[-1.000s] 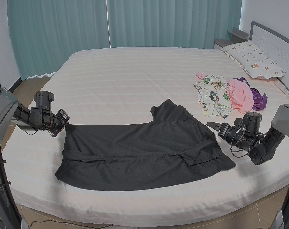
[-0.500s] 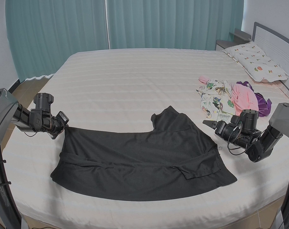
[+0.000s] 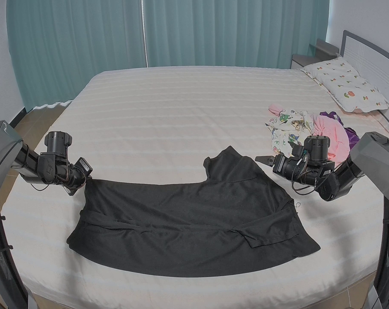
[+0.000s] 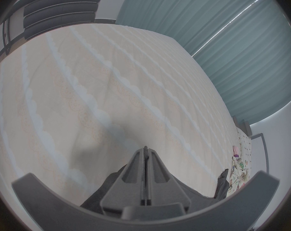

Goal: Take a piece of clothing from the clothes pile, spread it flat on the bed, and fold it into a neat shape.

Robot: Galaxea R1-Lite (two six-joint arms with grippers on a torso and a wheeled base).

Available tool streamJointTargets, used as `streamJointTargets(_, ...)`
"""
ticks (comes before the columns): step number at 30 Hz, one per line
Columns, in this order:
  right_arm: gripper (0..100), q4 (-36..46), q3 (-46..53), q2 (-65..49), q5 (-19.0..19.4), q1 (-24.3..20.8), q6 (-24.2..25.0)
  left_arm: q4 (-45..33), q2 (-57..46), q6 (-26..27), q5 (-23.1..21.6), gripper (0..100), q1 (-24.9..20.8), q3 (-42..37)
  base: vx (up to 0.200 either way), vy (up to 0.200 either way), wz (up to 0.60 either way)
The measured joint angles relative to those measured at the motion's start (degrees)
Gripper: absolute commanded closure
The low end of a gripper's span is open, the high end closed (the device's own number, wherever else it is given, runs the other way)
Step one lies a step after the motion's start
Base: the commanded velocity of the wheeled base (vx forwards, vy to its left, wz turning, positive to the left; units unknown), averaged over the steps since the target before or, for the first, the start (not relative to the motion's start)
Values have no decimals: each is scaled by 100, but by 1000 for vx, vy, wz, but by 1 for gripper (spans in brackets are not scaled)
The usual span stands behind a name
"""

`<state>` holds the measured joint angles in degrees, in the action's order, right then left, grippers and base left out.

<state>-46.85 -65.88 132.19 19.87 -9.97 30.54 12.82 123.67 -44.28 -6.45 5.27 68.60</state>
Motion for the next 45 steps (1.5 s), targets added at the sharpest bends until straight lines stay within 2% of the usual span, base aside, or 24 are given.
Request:
streamJointTargets(4,0,407,-435,260,60,-44,-232,4,-72,0,-1,100,-9,-107,0,0,0)
streamJointTargets(12,0,514,-1089,777,104,-77,-328,-7,-129,-6,-4,100,-10,-182,0,0,0)
streamJointTargets(13,100,513,-1124,818,104,-88,-325,-10,-134,-6,-4,100,-15,-184,0,0,0)
streamJointTargets(25,100,304,-1220,946,82,-177,-57,-11,-123,-6,5,100,-6,-160,0,0,0)
streamJointTargets(45,100,-844,-234,271,44,204,466,30,-135,-9,-11,100,29,-41,0,0,0)
